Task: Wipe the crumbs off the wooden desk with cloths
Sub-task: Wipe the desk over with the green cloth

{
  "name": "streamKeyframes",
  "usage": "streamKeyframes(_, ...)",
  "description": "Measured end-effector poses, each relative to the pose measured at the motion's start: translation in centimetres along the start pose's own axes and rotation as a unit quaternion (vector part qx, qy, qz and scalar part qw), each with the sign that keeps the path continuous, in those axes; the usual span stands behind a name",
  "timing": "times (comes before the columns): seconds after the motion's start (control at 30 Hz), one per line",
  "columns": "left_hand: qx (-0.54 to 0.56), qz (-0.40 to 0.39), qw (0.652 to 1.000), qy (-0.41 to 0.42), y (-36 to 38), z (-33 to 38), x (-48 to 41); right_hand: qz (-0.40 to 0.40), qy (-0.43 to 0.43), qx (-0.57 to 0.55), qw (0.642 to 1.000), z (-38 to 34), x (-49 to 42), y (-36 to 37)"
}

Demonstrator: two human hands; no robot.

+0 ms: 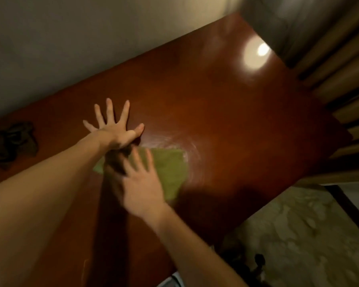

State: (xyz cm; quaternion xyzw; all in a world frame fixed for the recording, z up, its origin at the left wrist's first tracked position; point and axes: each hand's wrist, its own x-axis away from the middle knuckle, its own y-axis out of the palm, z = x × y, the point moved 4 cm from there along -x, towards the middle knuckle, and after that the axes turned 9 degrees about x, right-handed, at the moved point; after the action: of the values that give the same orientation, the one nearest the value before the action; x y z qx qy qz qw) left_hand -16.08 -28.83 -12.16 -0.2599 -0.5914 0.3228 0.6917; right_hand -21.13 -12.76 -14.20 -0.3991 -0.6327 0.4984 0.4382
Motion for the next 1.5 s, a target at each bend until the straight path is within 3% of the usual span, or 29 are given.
streamKeyframes(0.07,-0.009,-0.010,1.000,-0.007,-0.1,0.0,0.0,-0.012,-0.060,0.023,0.998,-4.0,-1.0,0.2)
streamKeyframes(0.17,-0.013,-0.017,1.000,-0.010,-0.4,0.1,-0.2,0.055,-0.066,-0.017,0.996,-1.2,-1.1,-0.5)
streamKeyframes(0.3,0.011,-0.025,1.000,-0.004,-0.9,0.0,-0.1,0.028,0.081,0.035,0.996,12.4,0.7,-1.1)
streamKeyframes(0.43,0.056,-0.035,0.998,0.008,-2.6,0.0,0.0,0.008,0.274,0.016,0.962,25.0,2.7,-2.4)
streamKeyframes(0.53,0.039,-0.017,0.998,0.043,-4.2,-1.1,0.6,-0.015,0.333,0.010,0.943,27.7,2.1,-2.9)
streamKeyframes(0.6,0.003,0.037,0.997,0.074,-5.0,-2.7,1.4,-0.008,0.357,0.007,0.934,27.1,1.2,-3.0)
streamKeyframes(0.73,0.009,0.199,0.977,0.072,-5.4,-10.5,3.9,-0.004,0.346,-0.011,0.938,21.6,-1.5,-2.9)
streamKeyframes(0.8,0.015,0.264,0.963,0.046,-4.7,-16.2,5.7,-0.004,0.278,0.009,0.960,15.8,-3.2,-2.4)
streamKeyframes(0.9,0.085,0.306,0.945,-0.074,-3.4,-25.1,8.8,0.017,0.136,0.033,0.990,3.3,-5.3,-1.1)
streamKeyframes(1.0,0.176,0.251,0.929,-0.207,-1.5,-32.1,11.5,0.002,-0.034,0.011,0.999,-12.4,-5.8,0.9)
streamKeyframes(1.07,0.202,0.188,0.924,-0.265,0.0,-36.0,13.3,-0.037,-0.169,-0.011,0.985,-23.1,-4.6,2.0)
streamKeyframes(1.13,0.219,0.104,0.930,-0.277,1.5,-38.6,14.7,-0.088,-0.259,-0.023,0.961,-31.9,-3.0,2.7)
streamKeyframes(1.2,0.196,0.049,0.946,-0.255,2.2,-39.7,15.5,-0.105,-0.294,-0.009,0.950,-37.5,-1.7,3.1)
streamKeyframes(1.37,0.198,-0.012,0.951,-0.236,0.2,-40.0,16.0,-0.096,-0.340,0.029,0.935,-39.6,-2.7,3.0)
streamKeyframes(1.5,0.184,-0.051,0.956,-0.222,-1.6,-40.6,16.5,-0.049,-0.190,0.012,0.981,-30.6,-8.1,0.9)
